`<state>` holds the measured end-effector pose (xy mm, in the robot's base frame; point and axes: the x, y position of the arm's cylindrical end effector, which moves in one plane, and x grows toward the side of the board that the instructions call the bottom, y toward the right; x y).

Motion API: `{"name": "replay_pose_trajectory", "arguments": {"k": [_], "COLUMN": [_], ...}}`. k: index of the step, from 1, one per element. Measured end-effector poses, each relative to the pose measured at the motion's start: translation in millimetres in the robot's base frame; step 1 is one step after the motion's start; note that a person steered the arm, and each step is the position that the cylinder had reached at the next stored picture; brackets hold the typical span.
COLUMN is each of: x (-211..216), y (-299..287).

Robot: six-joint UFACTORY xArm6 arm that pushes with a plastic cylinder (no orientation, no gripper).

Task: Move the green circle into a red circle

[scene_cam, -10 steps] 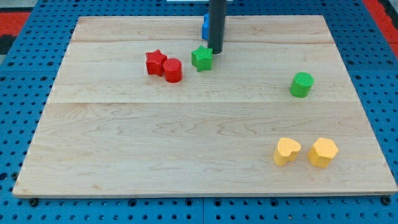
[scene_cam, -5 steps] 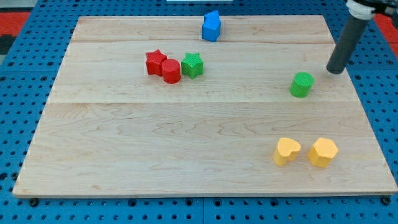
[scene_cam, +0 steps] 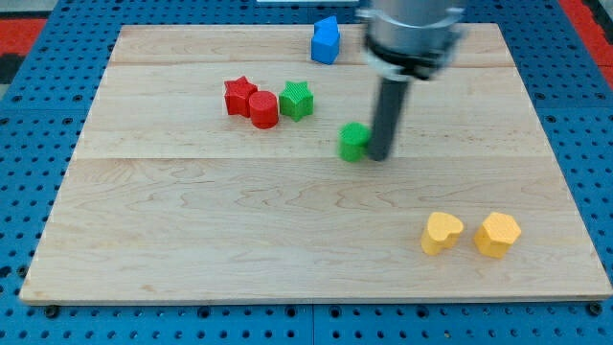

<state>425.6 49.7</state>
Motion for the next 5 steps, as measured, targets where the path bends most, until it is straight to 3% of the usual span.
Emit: {"name": "replay_pose_trajectory", "arguments": {"k": [1,2,3,4,5], "x": [-54,-58,-38,-18,-24], "y": [-56,12,32,-48,-64]}}
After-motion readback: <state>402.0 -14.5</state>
